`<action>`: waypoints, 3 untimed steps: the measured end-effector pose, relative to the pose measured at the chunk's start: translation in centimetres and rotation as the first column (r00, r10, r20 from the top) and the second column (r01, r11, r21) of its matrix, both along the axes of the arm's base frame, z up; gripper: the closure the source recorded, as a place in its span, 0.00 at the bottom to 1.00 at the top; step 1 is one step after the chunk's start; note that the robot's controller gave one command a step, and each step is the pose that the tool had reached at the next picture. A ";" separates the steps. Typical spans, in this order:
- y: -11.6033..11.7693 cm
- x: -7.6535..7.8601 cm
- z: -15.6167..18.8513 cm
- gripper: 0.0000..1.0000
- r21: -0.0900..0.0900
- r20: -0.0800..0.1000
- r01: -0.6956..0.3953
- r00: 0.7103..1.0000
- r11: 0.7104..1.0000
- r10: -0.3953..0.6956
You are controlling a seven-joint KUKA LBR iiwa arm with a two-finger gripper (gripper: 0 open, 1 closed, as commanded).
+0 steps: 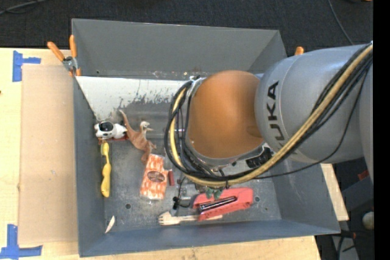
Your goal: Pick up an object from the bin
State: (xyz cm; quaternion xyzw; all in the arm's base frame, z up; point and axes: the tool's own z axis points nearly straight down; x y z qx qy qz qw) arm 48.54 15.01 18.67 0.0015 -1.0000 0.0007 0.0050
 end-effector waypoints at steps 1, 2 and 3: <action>-0.1 0.2 0.4 0.00 0.001 0.008 0.005 1.000 1.000 -0.005; -5.6 1.3 0.4 0.00 0.001 0.005 0.022 1.000 1.000 -0.022; -6.4 1.0 0.4 0.00 0.003 0.003 -0.041 0.999 0.999 0.041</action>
Offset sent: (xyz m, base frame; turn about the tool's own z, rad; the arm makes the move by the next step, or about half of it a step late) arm 0.0133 -0.0548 0.0055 0.0203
